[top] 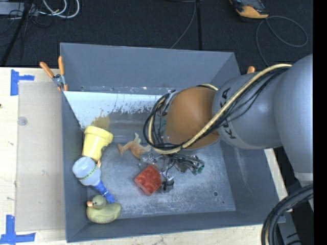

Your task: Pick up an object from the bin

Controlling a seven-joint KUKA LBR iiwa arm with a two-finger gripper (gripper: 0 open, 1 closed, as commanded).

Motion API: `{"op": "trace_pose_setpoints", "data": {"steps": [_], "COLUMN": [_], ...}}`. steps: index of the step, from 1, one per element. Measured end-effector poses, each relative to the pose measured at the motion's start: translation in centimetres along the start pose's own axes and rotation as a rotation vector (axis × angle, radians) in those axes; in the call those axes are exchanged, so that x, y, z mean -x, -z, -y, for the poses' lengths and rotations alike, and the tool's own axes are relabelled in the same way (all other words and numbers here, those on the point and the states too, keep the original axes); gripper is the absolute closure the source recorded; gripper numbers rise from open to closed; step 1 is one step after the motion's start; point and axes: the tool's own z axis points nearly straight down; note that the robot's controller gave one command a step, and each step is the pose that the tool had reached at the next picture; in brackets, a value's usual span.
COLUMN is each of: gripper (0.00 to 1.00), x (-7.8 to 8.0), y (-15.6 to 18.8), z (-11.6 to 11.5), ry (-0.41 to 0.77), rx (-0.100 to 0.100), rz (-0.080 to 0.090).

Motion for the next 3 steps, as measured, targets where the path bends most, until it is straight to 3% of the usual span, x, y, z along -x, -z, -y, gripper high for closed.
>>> {"op": "trace_pose_setpoints", "data": {"steps": [1,2,3], "gripper": [1.0,0.0,0.0], "x": [0.0,0.0,0.4], "y": [0.0,5.3,11.4], "z": [0.0,-0.3,-0.4], "ry": [0.0,-0.019,-0.041], "rx": [0.0,0.003,0.001], "rz": [0.0,-0.007,-0.001]}}
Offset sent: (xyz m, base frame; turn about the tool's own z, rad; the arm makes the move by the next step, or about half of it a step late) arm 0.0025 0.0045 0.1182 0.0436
